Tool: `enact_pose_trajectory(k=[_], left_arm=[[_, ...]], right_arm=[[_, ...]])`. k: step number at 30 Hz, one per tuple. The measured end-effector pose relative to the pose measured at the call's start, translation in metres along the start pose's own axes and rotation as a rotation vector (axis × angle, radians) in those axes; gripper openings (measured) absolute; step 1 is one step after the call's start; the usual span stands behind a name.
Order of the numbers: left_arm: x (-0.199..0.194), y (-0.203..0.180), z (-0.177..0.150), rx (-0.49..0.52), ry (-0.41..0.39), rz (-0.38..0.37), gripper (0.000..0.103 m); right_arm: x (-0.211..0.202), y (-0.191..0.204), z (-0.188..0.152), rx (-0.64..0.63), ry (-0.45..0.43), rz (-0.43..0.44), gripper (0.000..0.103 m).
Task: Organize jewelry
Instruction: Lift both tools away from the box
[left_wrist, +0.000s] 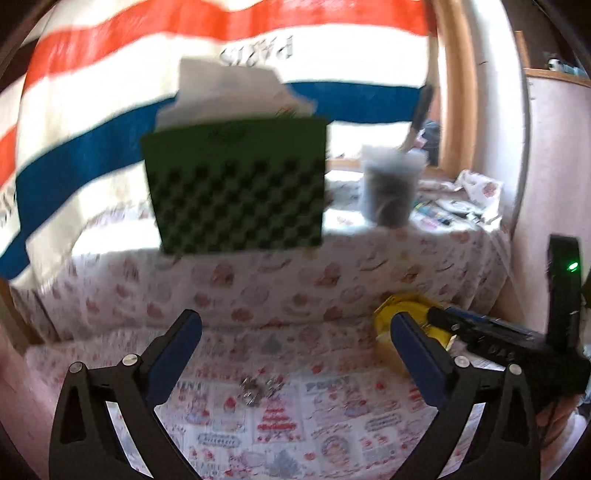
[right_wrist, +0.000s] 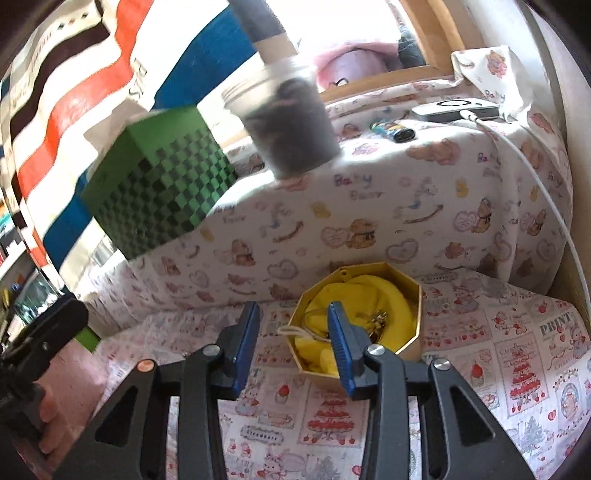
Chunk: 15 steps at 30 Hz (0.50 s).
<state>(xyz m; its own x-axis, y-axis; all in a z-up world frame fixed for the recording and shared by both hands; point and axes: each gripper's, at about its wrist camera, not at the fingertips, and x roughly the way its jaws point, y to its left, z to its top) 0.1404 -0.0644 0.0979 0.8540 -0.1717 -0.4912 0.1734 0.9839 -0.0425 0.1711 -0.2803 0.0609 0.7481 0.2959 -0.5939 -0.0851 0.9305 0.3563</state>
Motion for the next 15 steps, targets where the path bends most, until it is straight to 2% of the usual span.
enact_pose_trajectory(k=[3, 9, 13, 15], left_arm=[[0.02, 0.017, -0.013, -0.033, 0.073, 0.016, 0.101], [0.043, 0.048, -0.024, -0.076, 0.085, 0.112, 0.101], [0.058, 0.065, -0.032, -0.127, 0.133, 0.085, 0.101], [0.068, 0.07, -0.037, -0.144, 0.175, 0.08, 0.095]], right_arm=[[0.004, 0.006, -0.005, -0.026, 0.011, -0.025, 0.036], [0.009, 0.015, -0.011, -0.062, 0.007, -0.067, 0.037], [0.014, 0.015, -0.015, -0.054, 0.013, -0.072, 0.041], [0.016, 0.014, -0.017, -0.056, 0.021, -0.078, 0.041]])
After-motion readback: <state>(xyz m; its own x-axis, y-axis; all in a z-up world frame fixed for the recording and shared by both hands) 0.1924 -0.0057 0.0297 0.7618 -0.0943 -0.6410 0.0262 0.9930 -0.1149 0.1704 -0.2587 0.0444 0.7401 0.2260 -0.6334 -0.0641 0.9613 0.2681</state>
